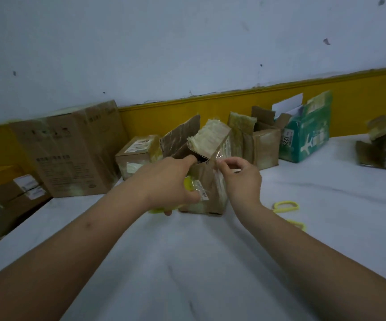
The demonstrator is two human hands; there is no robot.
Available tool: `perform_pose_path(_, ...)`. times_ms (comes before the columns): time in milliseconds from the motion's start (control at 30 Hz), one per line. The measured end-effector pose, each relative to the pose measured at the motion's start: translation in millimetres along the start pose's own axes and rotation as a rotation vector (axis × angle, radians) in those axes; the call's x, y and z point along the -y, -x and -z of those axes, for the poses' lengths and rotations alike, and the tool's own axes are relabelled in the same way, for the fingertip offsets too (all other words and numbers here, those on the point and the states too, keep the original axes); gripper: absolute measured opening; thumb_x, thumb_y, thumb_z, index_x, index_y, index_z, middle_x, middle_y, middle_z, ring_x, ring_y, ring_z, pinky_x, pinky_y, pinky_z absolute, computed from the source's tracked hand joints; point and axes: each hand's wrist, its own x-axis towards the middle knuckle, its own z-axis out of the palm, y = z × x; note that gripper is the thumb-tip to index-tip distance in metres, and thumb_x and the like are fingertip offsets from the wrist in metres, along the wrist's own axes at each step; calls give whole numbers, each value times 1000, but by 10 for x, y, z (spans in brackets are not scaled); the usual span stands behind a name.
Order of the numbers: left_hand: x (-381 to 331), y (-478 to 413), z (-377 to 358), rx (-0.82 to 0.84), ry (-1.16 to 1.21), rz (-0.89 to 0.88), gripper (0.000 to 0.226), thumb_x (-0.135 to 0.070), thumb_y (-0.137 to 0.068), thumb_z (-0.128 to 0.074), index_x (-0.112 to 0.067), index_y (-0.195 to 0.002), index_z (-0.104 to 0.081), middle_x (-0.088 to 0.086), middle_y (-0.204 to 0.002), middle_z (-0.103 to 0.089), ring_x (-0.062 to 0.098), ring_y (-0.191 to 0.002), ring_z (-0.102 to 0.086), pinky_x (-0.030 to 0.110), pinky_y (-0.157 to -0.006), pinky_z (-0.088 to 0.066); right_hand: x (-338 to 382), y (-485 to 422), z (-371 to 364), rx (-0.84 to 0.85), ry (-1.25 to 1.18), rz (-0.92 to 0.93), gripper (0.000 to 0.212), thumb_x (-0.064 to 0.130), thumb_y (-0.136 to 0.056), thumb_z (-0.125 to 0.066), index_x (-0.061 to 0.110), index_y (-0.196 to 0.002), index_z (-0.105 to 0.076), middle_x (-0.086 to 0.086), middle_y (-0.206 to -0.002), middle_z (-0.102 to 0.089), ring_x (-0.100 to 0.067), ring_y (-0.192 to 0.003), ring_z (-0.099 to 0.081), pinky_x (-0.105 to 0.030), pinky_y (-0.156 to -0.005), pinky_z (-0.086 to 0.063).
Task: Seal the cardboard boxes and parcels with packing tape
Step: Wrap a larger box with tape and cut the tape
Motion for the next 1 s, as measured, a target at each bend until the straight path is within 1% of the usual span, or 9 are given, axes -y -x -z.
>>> perform_pose_path(100, 6, -63, 49, 50, 106, -8, 50, -46, -87, -64, -38, -130, -40, -11, -113, -63, 8, -48, -68, 41, -60, -61, 10, -13, -73, -44, 203, 123, 23, 46, -91, -64, 25, -99, -68, 13, -101, -59, -10, -93, -60, -30, -69, -45)
perform_pose_path(200, 3, -112, 81, 45, 58, -4, 56, -46, -87, -65, -34, -136, -39, -8, -111, -62, 8, -50, -68, 40, -61, -61, -75, -102, -121, -55, 300, 73, 71, 56, -85, -66, 17, -140, -44, -2, -138, -36, -19, -111, -53, -33, -77, -47)
perform_pose_path(267, 10, -137, 68, -12, -59, 2, 56, -50, -87, -63, -32, -135, -42, -9, -94, -61, 7, -59, -63, 38, -59, -57, -158, -163, -122, -34, 289, 2, 85, 56, -82, -69, 16, -148, -33, -6, -144, -31, -24, -119, -50, -31, -80, -43)
perform_pose_path(433, -9, -164, -66, -148, -176, 60, 54, -54, -86, -62, -30, -129, -41, -10, -78, -53, 13, -72, -55, 29, -50, -39, -152, -53, -79, -40, 164, 354, 49, 47, -98, -51, 20, -139, -50, 2, -133, -46, -15, -118, -51, -33, -98, -46)
perform_pose_path(533, -60, -162, -172, -227, -198, 50, 47, -51, -86, -60, -24, -119, -40, -5, -86, -58, 19, -72, -54, 30, -50, -35, -119, 72, -172, 200, 284, 559, 64, 55, -99, -35, 20, -153, -29, 2, -157, -32, -10, -144, -25, -22, -116, -20)
perform_pose_path(633, -55, -159, -214, -271, -186, 21, 40, -50, -86, -56, -23, -111, -41, -6, -86, -55, 18, -71, -51, 31, -52, -34, -171, 52, -295, 322, 310, 591, 71, 55, -99, -28, 19, -157, -9, 5, -165, -10, -5, -150, -4, -13, -117, -2)
perform_pose_path(833, -4, -173, -234, -288, -180, 22, 41, -44, -87, -61, -22, -117, -44, -1, -96, -63, 20, -78, -58, 31, -55, -37, -186, 19, -388, 286, 320, 627, 59, 41, -103, -40, 13, -154, -28, -3, -161, -24, -16, -149, -21, -29, -120, -22)
perform_pose_path(933, 21, -161, -291, -304, -185, 21, 48, -45, -86, -64, -21, -121, -42, 0, -99, -62, 21, -85, -62, 32, -59, -44, -154, -143, -304, 232, 396, 808, 62, 49, -98, -43, 10, -146, -42, -4, -158, -32, -19, -146, -29, -36, -118, -29)
perform_pose_path(1000, 40, -154, -310, -313, -192, 18, 48, -46, -87, -64, -21, -121, -41, 0, -101, -61, 21, -86, -61, 32, -60, -44, -91, -299, -225, 355, 459, 956, 62, 48, -98, -46, 13, -148, -38, 0, -160, -29, -16, -149, -21, -36, -120, -24)
